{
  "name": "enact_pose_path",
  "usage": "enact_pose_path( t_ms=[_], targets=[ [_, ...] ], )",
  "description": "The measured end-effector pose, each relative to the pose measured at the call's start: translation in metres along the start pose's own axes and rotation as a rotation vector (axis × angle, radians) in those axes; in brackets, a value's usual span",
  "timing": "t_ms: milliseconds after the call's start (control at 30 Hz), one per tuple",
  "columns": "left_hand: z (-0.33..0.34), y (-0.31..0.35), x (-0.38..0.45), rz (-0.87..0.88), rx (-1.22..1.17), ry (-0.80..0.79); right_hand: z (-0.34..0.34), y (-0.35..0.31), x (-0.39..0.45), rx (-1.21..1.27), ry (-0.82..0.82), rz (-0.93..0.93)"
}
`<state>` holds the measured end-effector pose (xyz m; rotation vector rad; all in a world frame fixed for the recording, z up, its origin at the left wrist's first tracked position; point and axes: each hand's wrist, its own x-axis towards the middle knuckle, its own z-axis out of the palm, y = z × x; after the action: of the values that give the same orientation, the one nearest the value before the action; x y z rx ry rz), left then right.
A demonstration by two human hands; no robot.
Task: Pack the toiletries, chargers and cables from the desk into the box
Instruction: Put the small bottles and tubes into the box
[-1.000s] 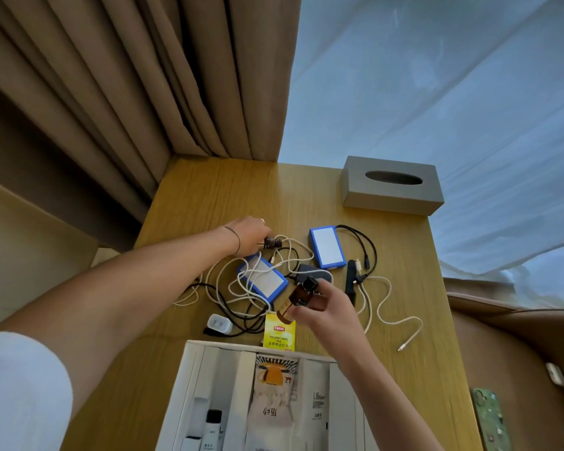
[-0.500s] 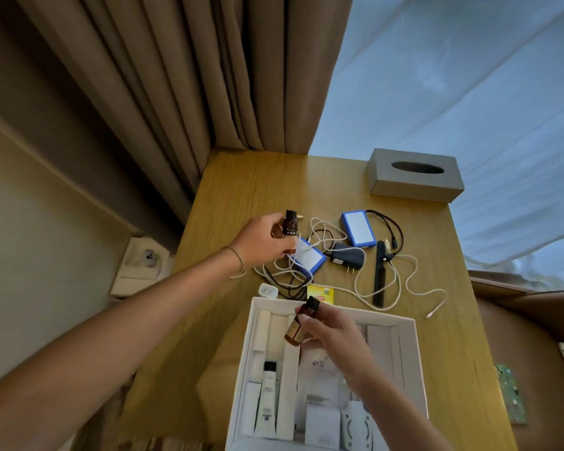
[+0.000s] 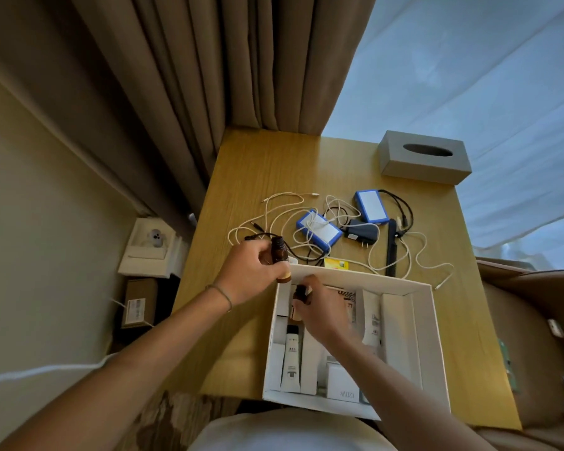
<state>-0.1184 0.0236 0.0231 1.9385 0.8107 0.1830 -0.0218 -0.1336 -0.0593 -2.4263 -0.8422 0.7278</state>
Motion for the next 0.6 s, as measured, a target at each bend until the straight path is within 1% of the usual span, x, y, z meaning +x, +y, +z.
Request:
enact_pose_path(
  t_ms=[200, 333, 400, 467, 533, 600],
  targets=[
    [0.004, 0.001, -0.016, -0.021, 0.086, 0.04, 0.005, -0.002, 0.007, -0.028, 0.014, -0.037],
    [0.014, 0.014, -0.023, -0.032, 0.204, 0.007, 0.003, 0.0, 0.007, -0.14, 0.017, -0.163],
    [0.023, 0.022, -0.024, -0.032, 0.253, -0.019, 0.003, 0.004, 0.004, -0.157, -0.011, -0.186],
    [0.035, 0.03, -0.025, -0.023, 0.315, -0.06, 0.0, 0.012, 0.0, -0.068, -0.06, -0.169],
    [0.051, 0.035, -0.024, -0.028, 0.365, -0.109, -0.009, 0.025, -0.003, 0.056, -0.1, -0.113],
    [0.068, 0.036, -0.02, -0.063, 0.404, -0.134, -0.019, 0.04, -0.004, 0.096, -0.105, -0.048]
  ],
)
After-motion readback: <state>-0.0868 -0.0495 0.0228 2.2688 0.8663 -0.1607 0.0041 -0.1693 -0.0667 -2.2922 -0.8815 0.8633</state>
